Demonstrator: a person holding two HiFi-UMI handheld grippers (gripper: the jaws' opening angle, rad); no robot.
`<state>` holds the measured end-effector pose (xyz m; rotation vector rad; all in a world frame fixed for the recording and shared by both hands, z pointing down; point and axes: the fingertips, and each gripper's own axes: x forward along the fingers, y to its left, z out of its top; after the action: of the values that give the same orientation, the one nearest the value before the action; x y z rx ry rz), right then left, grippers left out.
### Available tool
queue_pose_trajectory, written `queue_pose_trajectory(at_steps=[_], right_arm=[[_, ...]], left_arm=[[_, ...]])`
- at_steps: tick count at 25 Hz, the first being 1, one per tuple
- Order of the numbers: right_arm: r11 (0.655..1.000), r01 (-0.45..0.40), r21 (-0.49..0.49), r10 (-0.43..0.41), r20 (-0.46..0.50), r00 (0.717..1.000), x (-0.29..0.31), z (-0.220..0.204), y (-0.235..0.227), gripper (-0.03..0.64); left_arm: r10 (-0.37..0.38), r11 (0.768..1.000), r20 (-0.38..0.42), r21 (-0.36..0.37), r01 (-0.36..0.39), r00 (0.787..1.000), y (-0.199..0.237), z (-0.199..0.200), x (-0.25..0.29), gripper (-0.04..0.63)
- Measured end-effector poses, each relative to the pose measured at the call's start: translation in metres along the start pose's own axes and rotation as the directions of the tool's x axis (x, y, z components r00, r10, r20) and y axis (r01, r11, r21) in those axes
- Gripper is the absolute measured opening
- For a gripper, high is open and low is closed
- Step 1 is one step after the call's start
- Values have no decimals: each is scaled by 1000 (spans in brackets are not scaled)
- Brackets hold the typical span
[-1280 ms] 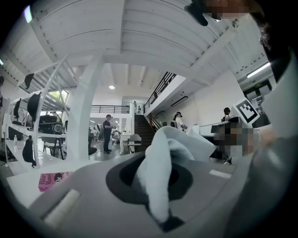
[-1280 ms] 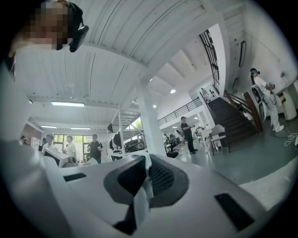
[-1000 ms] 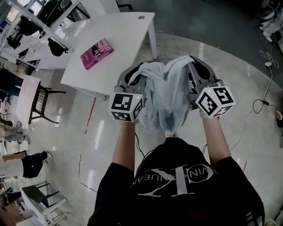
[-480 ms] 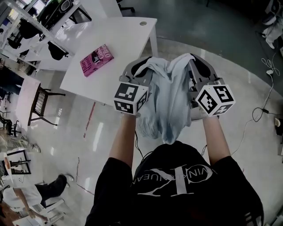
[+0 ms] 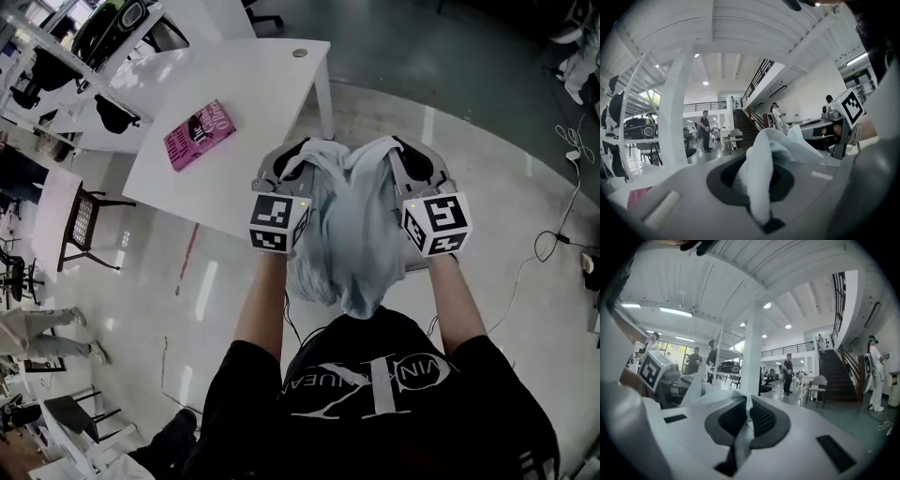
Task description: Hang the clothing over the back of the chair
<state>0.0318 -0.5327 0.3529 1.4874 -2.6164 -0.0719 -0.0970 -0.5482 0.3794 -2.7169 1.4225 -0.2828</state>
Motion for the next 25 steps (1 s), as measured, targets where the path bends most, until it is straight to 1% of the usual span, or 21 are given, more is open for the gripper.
queue_pose_trajectory(at_steps=[3,6,10,13,16,20,22,25], right_arm=[[999,-36,-7,35,-80,996,3,-31,6,15],[997,-74,-12,71,-172,983,5,-61,12,15],[991,-118,-61,94,-306,947,4,-101,17,16],[987,-155,-52,123,-389,913,3,-125,24,17],[981,-193,-16,168,-431,886,3,-139,34,17],[976,-219,3,196,-454,869,4,-147,41,17],[973,-232,8,208,-473,856,3,-150,44,17],[967,-252,21,226,-522,822,0,-156,47,17]], left_arm=[[-1,1000,-50,-5,0,999,0,-23,3,18],[-10,1000,-110,1,10,994,-3,-47,4,18],[-3,1000,-166,-7,2,986,-4,-72,6,18],[-6,1000,-208,-27,0,978,-4,-90,6,18],[-16,999,-239,-50,4,971,-4,-103,4,18],[-24,998,-266,-68,6,964,-2,-111,2,20],[-34,999,-295,-50,20,955,-1,-115,-1,20],[-41,999,-345,-8,41,938,0,-121,-4,20]])
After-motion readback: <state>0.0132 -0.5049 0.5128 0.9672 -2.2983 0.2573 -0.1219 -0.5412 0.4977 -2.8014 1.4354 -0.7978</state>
